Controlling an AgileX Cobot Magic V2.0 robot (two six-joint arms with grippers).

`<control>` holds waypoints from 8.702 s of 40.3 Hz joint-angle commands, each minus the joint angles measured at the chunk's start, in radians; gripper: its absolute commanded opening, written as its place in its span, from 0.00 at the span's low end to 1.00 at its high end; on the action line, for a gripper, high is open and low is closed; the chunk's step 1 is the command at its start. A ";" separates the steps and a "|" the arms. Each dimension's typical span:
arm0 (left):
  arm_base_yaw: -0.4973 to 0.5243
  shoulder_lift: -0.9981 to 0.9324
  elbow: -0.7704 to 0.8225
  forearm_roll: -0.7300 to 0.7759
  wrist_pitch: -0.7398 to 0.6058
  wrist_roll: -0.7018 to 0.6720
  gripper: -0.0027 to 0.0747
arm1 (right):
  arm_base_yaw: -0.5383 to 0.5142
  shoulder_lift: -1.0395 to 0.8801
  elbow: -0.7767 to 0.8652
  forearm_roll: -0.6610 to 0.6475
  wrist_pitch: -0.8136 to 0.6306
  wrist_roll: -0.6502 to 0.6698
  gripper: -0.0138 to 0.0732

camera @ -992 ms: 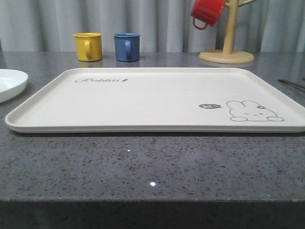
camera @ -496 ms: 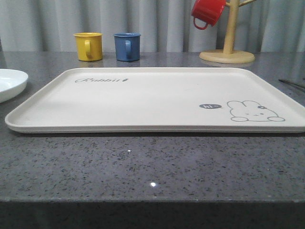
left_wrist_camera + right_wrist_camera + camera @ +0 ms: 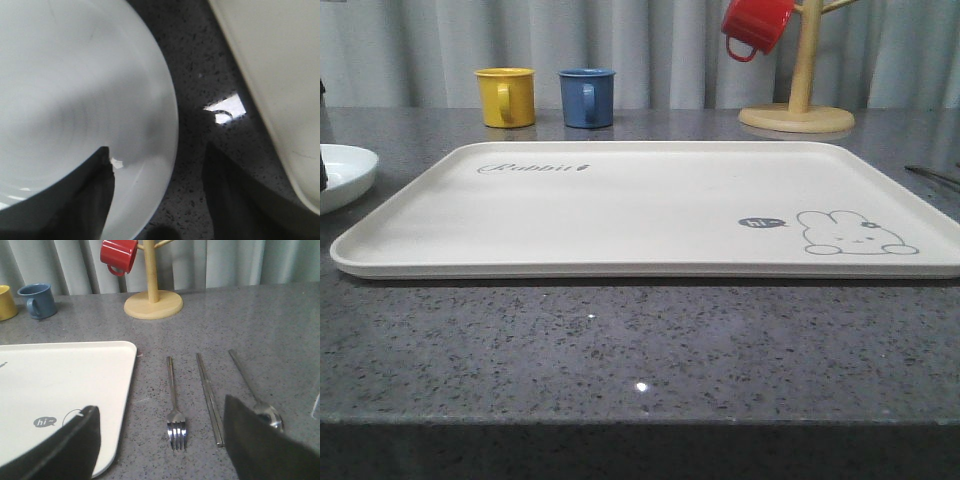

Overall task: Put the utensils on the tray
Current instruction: 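Move the left gripper to the white plate and grasp its rim, then lift the white plate with the left gripper and lower it onto the tray, then open the left gripper and withdraw it from the plate, then move the right gripper down over the steel fork and grasp it, then carry the fork with the right gripper and lay it beside the plate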

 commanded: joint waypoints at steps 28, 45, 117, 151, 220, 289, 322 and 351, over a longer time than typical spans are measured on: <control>-0.007 0.046 -0.046 -0.016 0.031 0.032 0.01 | 0.001 0.019 -0.030 0.005 -0.077 -0.005 0.78; -0.126 -0.003 -0.310 0.054 0.194 0.022 0.01 | 0.001 0.019 -0.030 0.005 -0.077 -0.005 0.78; -0.538 0.189 -0.544 0.013 0.222 -0.006 0.38 | 0.001 0.019 -0.030 0.005 -0.077 -0.005 0.78; 0.051 -0.276 0.001 -0.103 -0.143 -0.137 0.01 | 0.001 0.019 -0.030 0.005 -0.077 -0.005 0.78; 0.045 -1.361 0.856 -0.101 -0.792 -0.135 0.01 | 0.001 0.021 -0.029 0.005 -0.114 -0.005 0.78; 0.045 -1.361 0.856 -0.101 -0.796 -0.135 0.01 | 0.044 1.354 -0.729 -0.096 0.260 -0.073 0.46; 0.045 -1.361 0.856 -0.101 -0.796 -0.135 0.01 | 0.252 1.249 -0.945 -0.155 0.530 0.158 0.16; 0.045 -1.361 0.856 -0.101 -0.792 -0.135 0.01 | 0.530 1.539 -1.111 -0.144 0.458 0.514 0.16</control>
